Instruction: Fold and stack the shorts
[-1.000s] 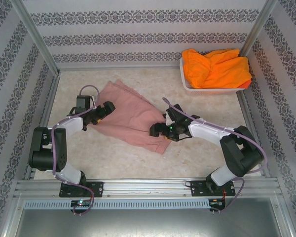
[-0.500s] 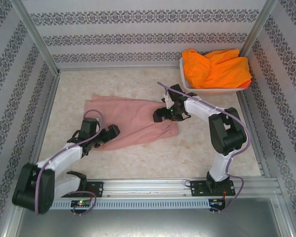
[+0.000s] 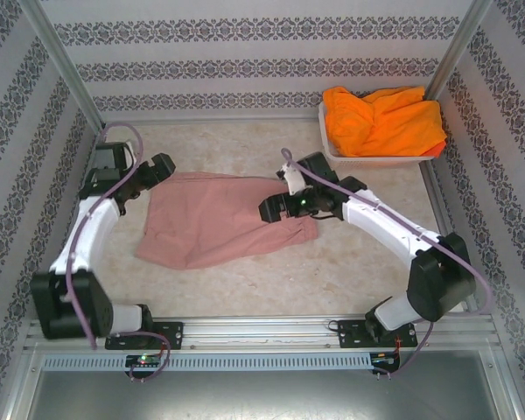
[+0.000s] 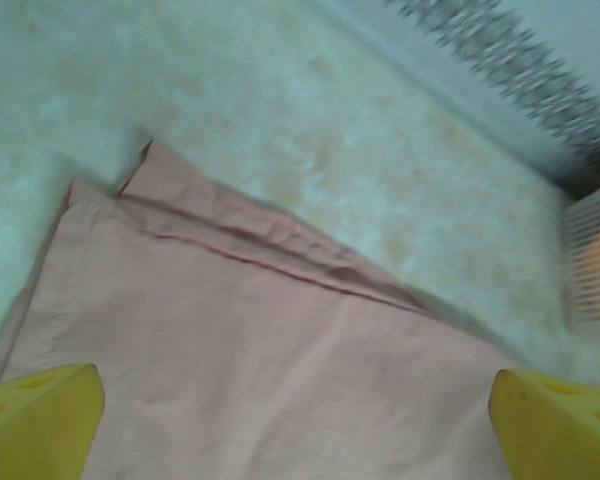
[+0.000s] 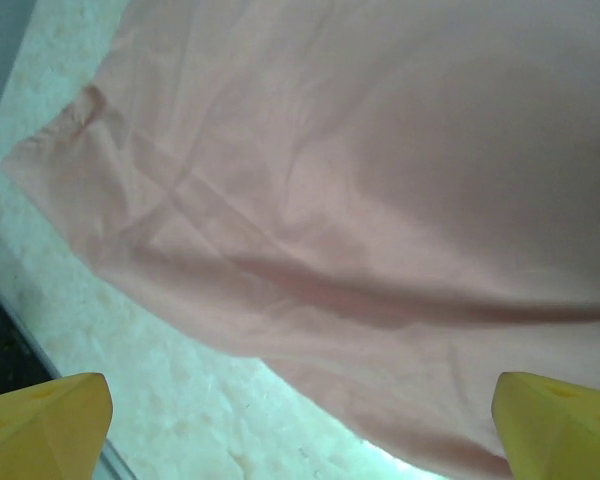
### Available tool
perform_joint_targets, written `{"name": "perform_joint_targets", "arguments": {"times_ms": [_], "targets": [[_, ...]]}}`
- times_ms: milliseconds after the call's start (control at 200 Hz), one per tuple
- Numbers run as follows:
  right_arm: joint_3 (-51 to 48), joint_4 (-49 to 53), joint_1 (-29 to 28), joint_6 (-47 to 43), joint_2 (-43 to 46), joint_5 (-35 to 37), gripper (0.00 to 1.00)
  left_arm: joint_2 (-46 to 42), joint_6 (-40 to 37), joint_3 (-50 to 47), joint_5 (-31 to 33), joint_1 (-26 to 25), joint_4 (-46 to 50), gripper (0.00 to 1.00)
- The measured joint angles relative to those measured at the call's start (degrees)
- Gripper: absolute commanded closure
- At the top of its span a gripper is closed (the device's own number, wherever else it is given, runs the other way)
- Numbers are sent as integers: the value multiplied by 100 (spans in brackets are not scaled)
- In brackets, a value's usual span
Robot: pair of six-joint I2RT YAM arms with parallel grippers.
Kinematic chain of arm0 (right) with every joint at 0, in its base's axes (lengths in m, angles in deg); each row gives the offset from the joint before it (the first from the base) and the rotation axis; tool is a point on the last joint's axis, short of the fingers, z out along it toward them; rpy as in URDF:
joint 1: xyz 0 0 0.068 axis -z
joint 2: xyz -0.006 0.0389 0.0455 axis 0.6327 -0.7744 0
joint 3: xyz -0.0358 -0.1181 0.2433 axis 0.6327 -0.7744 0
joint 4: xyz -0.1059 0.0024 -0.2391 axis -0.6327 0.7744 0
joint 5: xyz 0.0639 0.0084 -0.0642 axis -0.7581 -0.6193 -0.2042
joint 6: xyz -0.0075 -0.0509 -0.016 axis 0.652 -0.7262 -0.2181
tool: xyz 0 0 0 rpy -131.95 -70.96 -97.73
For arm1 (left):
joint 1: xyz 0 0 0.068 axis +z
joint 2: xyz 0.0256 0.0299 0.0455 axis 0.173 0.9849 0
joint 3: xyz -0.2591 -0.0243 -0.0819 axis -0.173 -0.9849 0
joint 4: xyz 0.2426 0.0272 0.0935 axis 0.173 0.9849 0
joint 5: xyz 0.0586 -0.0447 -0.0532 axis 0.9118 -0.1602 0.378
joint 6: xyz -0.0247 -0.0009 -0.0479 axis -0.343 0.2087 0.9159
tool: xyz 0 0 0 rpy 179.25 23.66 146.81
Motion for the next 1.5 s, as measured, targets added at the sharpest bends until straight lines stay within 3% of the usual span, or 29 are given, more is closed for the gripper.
{"name": "perform_joint_targets", "arguments": {"times_ms": [145, 365, 629, 784, 1059, 1169, 1329, 1499], "targets": [[-345, -98, -22, 197, -308, 11, 2, 1025, -173, 17, -136, 350, 24, 21], [-693, -160, 61, 210, -428, 92, 2, 1902, -249, 238, -234, 675, -162, 35], [-730, -212, 354, 203, -560, 92, 2, 2872, -273, 916, -369, 695, -533, 38], [-745, -232, 404, 179, -684, 90, 2, 3300, -297, 1196, -400, 695, -549, 44], [-752, -247, 442, 94, -861, 90, 2, 3718, -348, 1589, -494, 695, -531, 77], [-752, -247, 479, 90, -881, 85, 2, 3781, -380, 1773, -527, 693, -498, 81], [-752, -247, 527, 55, -949, 87, 2, 3779, -369, 1917, -564, 693, -426, 97], [-752, -249, 531, 50, -1010, 85, 2, 3779, -354, 2291, -688, 693, -269, 100]]}}
